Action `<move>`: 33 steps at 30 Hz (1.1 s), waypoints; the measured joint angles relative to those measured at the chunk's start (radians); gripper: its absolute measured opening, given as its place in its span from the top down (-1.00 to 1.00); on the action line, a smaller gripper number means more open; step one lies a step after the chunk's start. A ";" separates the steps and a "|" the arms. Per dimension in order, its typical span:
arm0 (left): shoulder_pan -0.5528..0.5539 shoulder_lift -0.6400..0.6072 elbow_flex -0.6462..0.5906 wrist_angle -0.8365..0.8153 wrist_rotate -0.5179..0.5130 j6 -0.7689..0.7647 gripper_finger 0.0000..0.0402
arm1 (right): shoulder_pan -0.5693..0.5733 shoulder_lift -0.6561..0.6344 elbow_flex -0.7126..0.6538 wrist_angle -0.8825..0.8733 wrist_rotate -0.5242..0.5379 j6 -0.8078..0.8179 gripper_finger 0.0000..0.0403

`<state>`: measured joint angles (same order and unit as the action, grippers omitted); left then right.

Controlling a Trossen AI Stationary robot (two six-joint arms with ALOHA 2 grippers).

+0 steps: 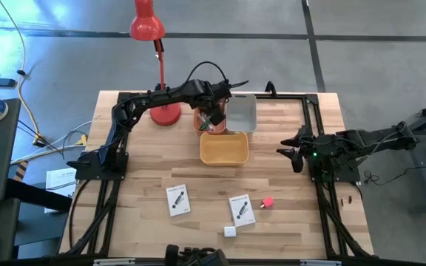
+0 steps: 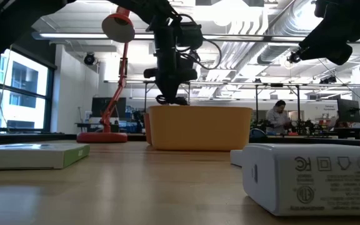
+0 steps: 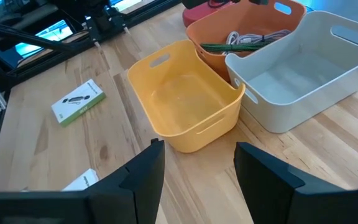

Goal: Pick and place items into bin
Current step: Put the black charger cable into the orange bin, then put the pink charger adapter into the gray bin

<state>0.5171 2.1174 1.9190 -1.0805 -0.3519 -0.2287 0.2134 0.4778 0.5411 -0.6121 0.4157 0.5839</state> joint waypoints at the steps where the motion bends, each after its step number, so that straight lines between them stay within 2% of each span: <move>1: 0.000 0.000 0.000 0.000 -0.005 0.000 0.68 | 0.000 0.000 0.000 0.000 0.001 0.000 0.09; 6: 0.000 0.000 0.000 0.003 -0.008 0.040 0.44 | 0.000 0.000 0.000 0.000 0.001 0.000 0.09; 11: 0.000 0.000 0.000 0.012 0.025 0.085 0.29 | 0.000 0.000 0.000 -0.005 0.001 0.000 0.09; 15: 0.000 -0.010 0.000 0.019 0.116 0.202 0.26 | 0.000 0.000 0.000 -0.018 0.001 0.002 0.09; 21: -0.018 -0.073 0.000 0.024 0.283 0.475 0.26 | 0.000 0.000 0.000 -0.021 0.001 0.002 0.09; 29: -0.150 -0.174 0.001 -0.122 0.437 0.709 0.26 | 0.000 0.000 0.000 -0.028 -0.055 0.004 0.09; 33: -0.274 -0.203 0.001 -0.181 0.442 0.732 0.26 | 0.000 0.001 0.000 -0.043 -0.053 0.020 0.09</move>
<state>0.2434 1.9143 1.9198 -1.2616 0.0899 0.5029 0.2134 0.4786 0.5407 -0.6552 0.3623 0.6037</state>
